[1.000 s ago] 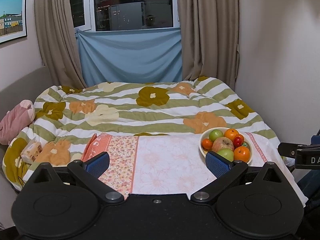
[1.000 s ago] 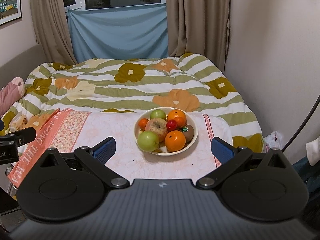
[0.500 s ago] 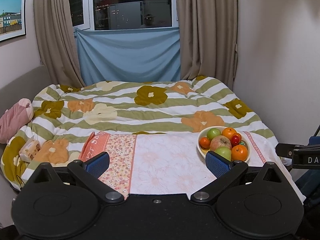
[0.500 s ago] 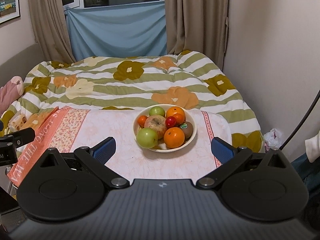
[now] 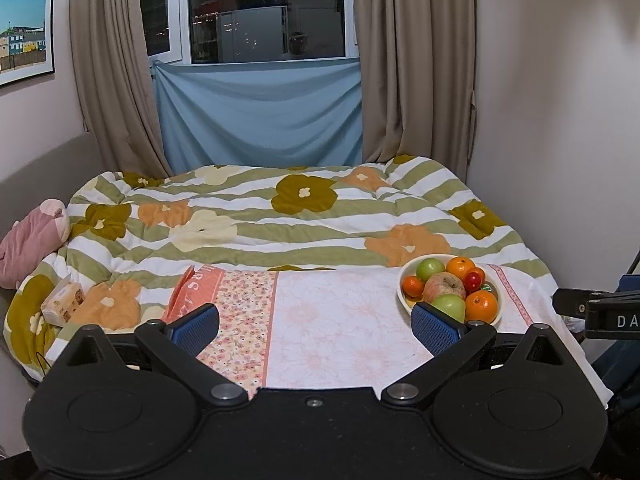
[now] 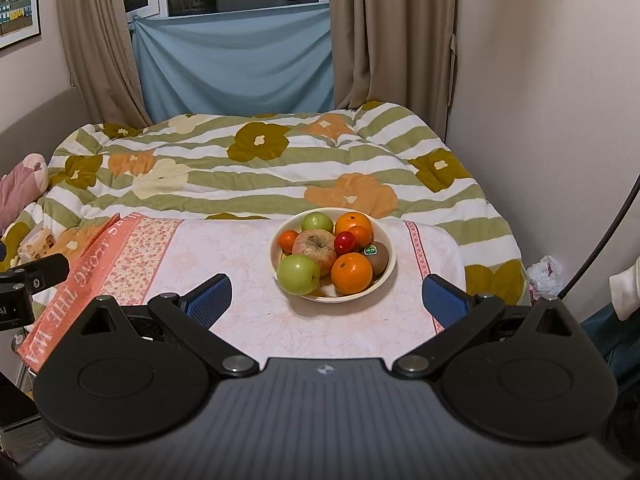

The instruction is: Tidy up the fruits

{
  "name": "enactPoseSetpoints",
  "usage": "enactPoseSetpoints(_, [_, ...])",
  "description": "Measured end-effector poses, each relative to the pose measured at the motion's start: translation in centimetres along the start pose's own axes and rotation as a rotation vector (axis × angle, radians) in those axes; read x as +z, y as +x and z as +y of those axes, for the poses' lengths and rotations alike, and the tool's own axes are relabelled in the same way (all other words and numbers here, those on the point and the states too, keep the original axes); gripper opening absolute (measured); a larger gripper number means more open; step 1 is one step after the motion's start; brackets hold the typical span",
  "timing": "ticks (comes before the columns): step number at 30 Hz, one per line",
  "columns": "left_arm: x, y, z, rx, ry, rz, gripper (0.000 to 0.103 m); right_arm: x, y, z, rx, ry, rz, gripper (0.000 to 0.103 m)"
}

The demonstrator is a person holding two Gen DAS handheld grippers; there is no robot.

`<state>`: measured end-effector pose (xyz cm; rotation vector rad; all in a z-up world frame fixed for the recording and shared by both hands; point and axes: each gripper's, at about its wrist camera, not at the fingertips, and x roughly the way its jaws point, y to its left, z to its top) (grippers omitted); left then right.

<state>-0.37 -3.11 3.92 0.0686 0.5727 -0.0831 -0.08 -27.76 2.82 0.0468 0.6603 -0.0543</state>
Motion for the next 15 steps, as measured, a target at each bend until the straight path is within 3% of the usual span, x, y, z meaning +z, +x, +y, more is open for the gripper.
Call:
enactPoseSetpoints(8, [-0.2,-0.3,-0.4,0.044,0.048,-0.014,0.103,-0.4,-0.4,0.7,0.004,0.006,0.008,0.103])
enactPoseSetpoints(15, [-0.4,-0.1,-0.4,0.004,0.041,-0.016,0.103,-0.6,-0.7,1.1,0.002,0.003,0.012,0.103])
